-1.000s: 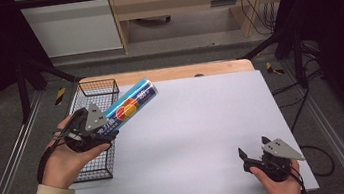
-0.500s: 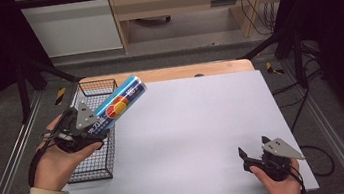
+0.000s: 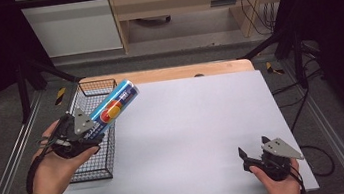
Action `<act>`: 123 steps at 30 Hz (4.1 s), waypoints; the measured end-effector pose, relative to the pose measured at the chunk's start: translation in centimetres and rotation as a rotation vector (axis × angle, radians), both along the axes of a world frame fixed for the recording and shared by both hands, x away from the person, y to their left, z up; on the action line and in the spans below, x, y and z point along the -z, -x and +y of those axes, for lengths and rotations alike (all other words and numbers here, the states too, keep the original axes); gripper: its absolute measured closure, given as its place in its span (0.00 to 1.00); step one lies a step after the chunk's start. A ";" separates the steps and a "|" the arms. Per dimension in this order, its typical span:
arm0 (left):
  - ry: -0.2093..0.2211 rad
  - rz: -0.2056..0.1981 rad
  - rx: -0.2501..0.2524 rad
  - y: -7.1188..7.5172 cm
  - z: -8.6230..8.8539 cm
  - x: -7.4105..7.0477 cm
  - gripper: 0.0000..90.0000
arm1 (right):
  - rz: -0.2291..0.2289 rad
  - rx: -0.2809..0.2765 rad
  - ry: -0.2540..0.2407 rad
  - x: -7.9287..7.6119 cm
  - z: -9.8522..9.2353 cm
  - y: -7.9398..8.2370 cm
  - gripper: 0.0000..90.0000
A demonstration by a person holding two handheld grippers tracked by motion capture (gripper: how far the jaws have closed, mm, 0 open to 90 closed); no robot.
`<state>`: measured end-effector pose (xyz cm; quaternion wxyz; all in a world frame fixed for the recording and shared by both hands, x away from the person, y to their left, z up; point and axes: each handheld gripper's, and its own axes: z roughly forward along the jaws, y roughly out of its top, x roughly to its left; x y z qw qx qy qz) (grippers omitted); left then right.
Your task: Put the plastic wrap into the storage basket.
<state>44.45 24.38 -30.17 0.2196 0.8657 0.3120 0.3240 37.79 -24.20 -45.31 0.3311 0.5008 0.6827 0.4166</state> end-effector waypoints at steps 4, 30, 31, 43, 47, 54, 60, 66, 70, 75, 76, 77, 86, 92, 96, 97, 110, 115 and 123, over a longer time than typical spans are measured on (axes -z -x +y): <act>0.003 0.011 -0.011 0.0 0.2 0.3 0.36 | 0.001 0.002 -0.006 0.0 0.0 0.0 0.16; -0.016 0.064 -0.138 0.1 1.2 1.6 0.36 | -0.005 -0.005 -0.003 -0.1 0.1 0.1 0.16; -0.016 0.064 -0.138 0.1 1.2 1.6 0.36 | -0.005 -0.005 -0.003 -0.1 0.1 0.1 0.16; -0.027 0.091 -0.173 -0.2 1.9 2.3 0.36 | -0.003 -0.002 -0.003 -0.1 0.1 0.1 0.16; -0.027 0.103 -0.193 -0.4 2.3 2.5 0.36 | -0.003 0.002 0.000 -0.1 0.0 0.1 0.16; -0.046 0.127 -0.220 -1.1 2.5 3.1 0.36 | -0.006 -0.009 0.005 -0.1 0.1 0.1 0.16; -0.048 0.144 -0.247 -1.7 2.5 3.7 0.36 | -0.006 -0.014 0.001 -0.2 0.1 0.2 0.16; -0.054 0.157 -0.279 -2.2 2.9 3.9 0.36 | -0.008 -0.016 0.003 -0.2 0.1 0.2 0.16; -0.060 0.168 -0.289 -2.5 3.3 4.1 0.36 | -0.009 -0.014 0.002 -0.2 0.1 0.2 0.17; -0.071 0.173 -0.293 -2.6 3.4 4.3 0.36 | -0.008 -0.015 0.002 -0.2 0.1 0.2 0.16; -0.068 0.172 -0.296 -2.6 3.4 4.4 0.36 | -0.008 -0.015 0.002 -0.2 0.1 0.2 0.16; -0.065 0.177 -0.298 -2.7 3.4 4.5 0.36 | -0.008 -0.014 0.001 -0.2 0.1 0.2 0.17; -0.067 0.187 -0.310 -2.9 3.4 4.5 0.36 | -0.009 -0.016 0.001 -0.2 0.1 0.2 0.17; -0.065 0.198 -0.324 -2.9 3.2 4.5 0.36 | -0.008 -0.016 0.002 -0.2 0.0 0.2 0.17; -0.061 0.202 -0.338 -3.1 3.0 4.4 0.36 | -0.005 -0.016 -0.005 -0.2 0.1 0.1 0.17; -0.065 0.202 -0.343 -3.1 2.9 4.3 0.36 | -0.005 -0.019 -0.007 -0.3 0.1 0.2 0.17; -0.082 0.232 -0.402 -3.8 2.1 4.2 0.36 | -0.004 -0.046 -0.022 -0.3 0.2 0.1 0.17; -0.096 0.245 -0.413 -4.1 2.0 4.3 0.36 | -0.008 -0.049 -0.018 -0.3 0.2 0.1 0.17; -0.086 0.265 -0.432 -4.4 2.6 4.7 0.36 | -0.003 -0.048 -0.021 -0.3 0.3 0.1 0.17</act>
